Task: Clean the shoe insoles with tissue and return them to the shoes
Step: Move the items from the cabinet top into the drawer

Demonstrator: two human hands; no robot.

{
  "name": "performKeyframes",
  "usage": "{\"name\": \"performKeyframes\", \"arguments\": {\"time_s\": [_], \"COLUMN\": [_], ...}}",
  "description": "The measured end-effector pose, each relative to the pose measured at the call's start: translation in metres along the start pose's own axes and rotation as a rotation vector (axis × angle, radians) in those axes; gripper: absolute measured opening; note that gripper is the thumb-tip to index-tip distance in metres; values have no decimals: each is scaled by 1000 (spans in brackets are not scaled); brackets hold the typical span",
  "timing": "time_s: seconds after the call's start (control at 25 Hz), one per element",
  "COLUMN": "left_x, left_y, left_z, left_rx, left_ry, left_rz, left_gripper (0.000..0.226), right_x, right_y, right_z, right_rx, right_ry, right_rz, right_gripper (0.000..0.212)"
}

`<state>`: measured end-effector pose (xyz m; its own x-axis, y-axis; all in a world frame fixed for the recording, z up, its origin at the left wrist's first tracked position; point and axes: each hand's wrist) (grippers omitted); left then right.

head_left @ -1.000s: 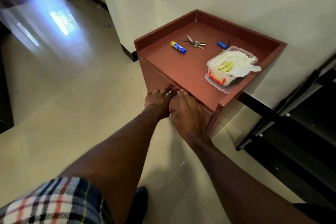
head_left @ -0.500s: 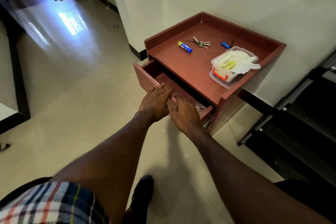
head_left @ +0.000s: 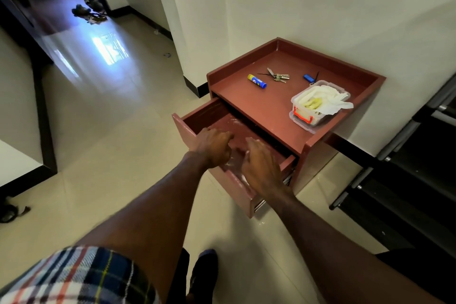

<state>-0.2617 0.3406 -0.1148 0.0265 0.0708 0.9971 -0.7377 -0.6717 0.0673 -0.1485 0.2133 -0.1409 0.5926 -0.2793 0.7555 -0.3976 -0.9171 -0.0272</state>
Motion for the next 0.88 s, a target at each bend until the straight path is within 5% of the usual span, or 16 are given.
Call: {"name": "performKeyframes", "arguments": {"time_s": [0.2,0.44,0.64,0.88], "left_x": [8,12,0,-22], "left_y": [-35,-98,-144,-145], "left_z": [18,30,14,6], "left_rx": [-1,35,164,160], "left_ry": [76,148,215,355], "left_rz": [147,179,38,184], "left_gripper": [70,65,55,39], "right_x": [37,65,75,76], "right_y": [-39,-91,-140,-235], "right_z": [0,16,32,22], "right_rx": [-6,73,103,128], "right_ry": [40,77,182,428], "right_rz": [236,321,351,275], "right_gripper": [55,56,45,27]}}
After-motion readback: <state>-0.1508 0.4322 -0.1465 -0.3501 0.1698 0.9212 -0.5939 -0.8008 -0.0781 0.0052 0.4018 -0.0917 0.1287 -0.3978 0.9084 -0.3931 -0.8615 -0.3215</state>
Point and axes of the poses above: each hand's wrist, its own y-axis away from the middle knuckle, its own x-axis out of the back of the hand, z = x × y
